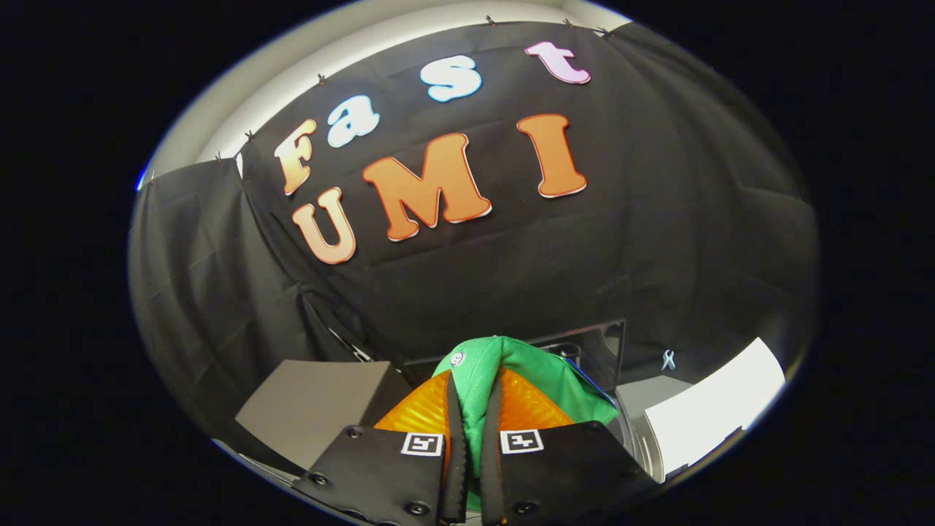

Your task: Put the clothes into the washing machine and then close the washing machine lid.

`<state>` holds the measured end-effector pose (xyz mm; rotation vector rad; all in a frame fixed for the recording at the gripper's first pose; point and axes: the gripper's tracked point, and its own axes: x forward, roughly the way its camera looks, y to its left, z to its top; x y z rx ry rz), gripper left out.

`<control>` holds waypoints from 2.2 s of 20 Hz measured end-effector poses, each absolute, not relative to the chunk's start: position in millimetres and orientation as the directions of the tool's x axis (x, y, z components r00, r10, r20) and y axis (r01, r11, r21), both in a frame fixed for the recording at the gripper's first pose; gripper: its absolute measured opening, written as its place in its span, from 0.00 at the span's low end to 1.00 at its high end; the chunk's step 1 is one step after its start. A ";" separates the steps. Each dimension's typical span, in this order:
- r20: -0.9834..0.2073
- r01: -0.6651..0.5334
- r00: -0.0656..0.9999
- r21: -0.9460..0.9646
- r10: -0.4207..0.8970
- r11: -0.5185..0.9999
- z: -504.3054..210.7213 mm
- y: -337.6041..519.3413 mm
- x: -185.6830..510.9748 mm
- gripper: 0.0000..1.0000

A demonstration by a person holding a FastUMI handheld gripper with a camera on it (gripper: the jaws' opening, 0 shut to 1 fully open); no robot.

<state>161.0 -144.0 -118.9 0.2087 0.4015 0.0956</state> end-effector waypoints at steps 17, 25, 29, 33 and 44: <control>-0.661 -0.012 0.741 0.168 0.122 0.986 -355.1 -172.3 167.9 0.15; -0.777 0.042 0.625 0.138 0.082 0.990 -436.4 -175.1 175.9 0.16; -0.813 0.025 0.580 0.083 0.053 0.996 -465.6 -176.5 172.1 0.17; -0.837 0.062 0.547 0.073 0.027 0.995 -480.2 -179.0 167.5 0.31; -0.807 0.128 0.588 0.025 -0.056 0.991 -440.2 -198.4 158.4 0.99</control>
